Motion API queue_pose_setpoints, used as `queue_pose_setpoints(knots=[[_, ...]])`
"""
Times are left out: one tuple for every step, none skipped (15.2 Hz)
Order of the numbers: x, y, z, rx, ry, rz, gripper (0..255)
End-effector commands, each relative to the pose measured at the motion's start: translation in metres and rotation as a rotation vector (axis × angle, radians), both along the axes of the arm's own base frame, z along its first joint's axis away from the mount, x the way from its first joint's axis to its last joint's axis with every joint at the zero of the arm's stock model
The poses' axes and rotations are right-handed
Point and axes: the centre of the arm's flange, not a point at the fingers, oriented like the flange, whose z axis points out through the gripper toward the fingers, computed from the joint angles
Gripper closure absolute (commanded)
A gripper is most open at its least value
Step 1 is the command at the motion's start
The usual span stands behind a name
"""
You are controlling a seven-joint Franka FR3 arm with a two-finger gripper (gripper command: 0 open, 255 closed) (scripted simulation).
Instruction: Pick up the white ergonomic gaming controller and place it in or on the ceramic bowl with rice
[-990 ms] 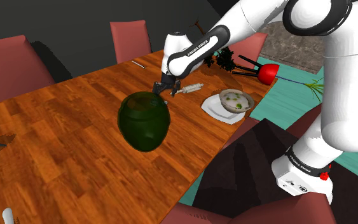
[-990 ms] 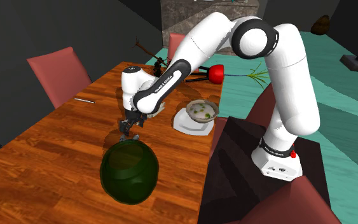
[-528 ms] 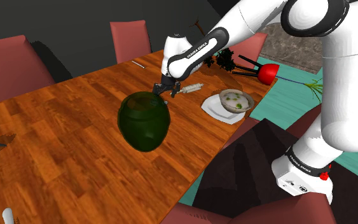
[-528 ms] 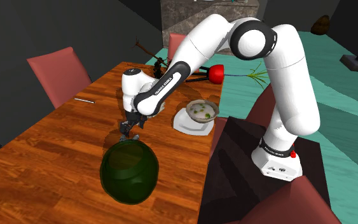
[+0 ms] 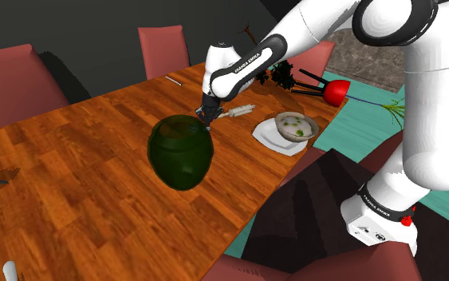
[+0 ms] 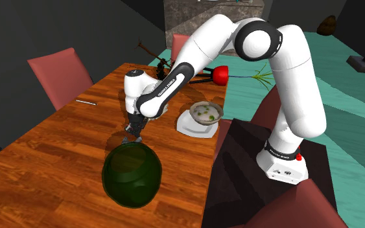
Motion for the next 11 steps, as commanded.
queue_pose_setpoints(knots=[[0.0,0.0,0.0,0.0,0.0,0.0,255],[0.0,0.0,0.0,0.0,0.0,0.0,255],[0.0,0.0,0.0,0.0,0.0,0.0,255],[0.0,0.0,0.0,0.0,0.0,0.0,0],[0.019,0.003,0.005,0.044,0.07,0.138,0],[0.038,0.008,0.008,0.087,0.139,0.276,0],[0.056,0.015,0.011,0.131,0.209,0.414,0],[0.066,0.021,0.012,0.158,0.251,0.498,0],[0.065,0.022,0.007,0.158,0.251,0.498,0],[0.064,0.023,0.002,0.158,0.251,0.498,0],[0.063,0.024,-0.003,0.158,0.251,0.498,0]])
